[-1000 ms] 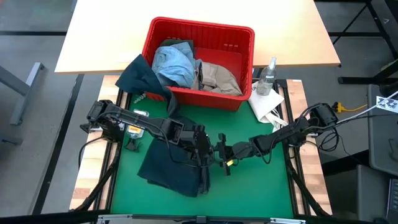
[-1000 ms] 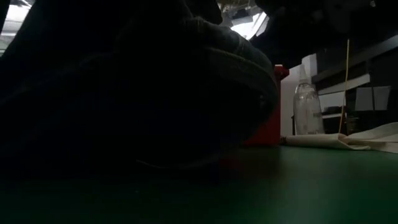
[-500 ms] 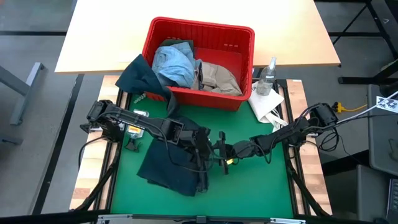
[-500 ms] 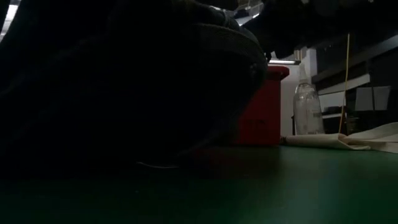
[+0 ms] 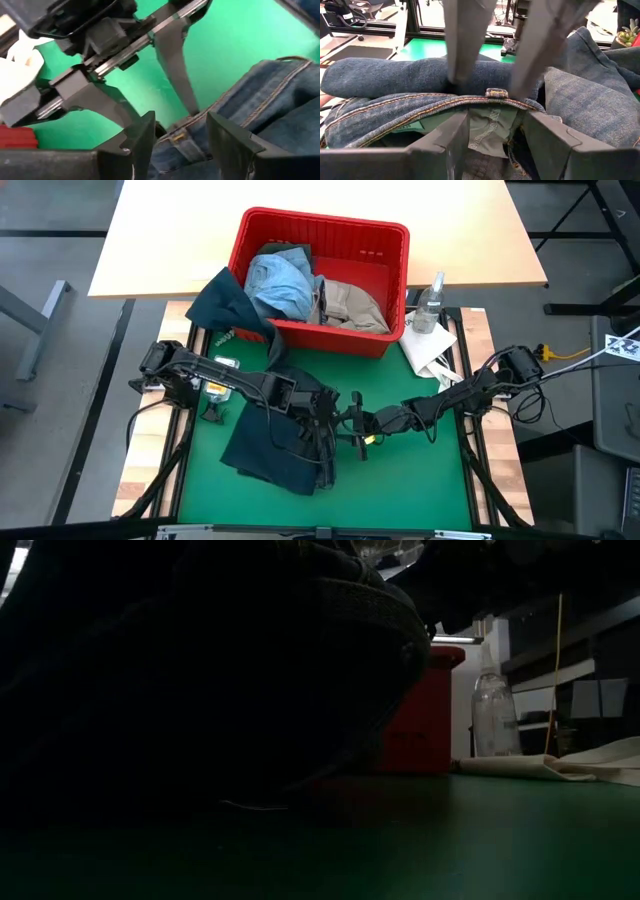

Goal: Fold laundry
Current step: Fold the dark blue jeans

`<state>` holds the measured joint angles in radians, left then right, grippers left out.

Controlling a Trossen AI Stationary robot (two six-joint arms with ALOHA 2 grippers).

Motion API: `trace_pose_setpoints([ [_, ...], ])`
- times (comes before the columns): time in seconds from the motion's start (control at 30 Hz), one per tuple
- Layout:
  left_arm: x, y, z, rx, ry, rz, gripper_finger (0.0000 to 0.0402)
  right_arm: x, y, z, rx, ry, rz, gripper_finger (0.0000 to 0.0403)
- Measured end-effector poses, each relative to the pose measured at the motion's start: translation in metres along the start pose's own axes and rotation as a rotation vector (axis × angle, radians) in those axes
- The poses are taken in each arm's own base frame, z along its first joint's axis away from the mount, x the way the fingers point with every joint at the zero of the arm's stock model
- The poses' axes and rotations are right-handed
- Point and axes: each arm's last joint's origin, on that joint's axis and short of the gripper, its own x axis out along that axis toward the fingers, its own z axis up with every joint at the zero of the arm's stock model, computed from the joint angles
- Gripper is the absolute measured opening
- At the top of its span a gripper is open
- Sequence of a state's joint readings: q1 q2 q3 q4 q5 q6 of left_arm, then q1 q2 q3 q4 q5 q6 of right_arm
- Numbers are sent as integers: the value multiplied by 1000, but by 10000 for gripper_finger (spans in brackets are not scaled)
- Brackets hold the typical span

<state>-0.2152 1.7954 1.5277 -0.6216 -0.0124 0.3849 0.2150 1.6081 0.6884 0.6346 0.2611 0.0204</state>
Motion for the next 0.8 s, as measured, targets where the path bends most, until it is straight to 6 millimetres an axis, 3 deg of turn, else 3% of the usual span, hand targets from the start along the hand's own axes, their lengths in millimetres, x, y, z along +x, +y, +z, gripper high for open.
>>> trace_pose_setpoints([
  [0.8,6,1,-15,54,57,-74,166,0,0,1,3,-7,0,186],
])
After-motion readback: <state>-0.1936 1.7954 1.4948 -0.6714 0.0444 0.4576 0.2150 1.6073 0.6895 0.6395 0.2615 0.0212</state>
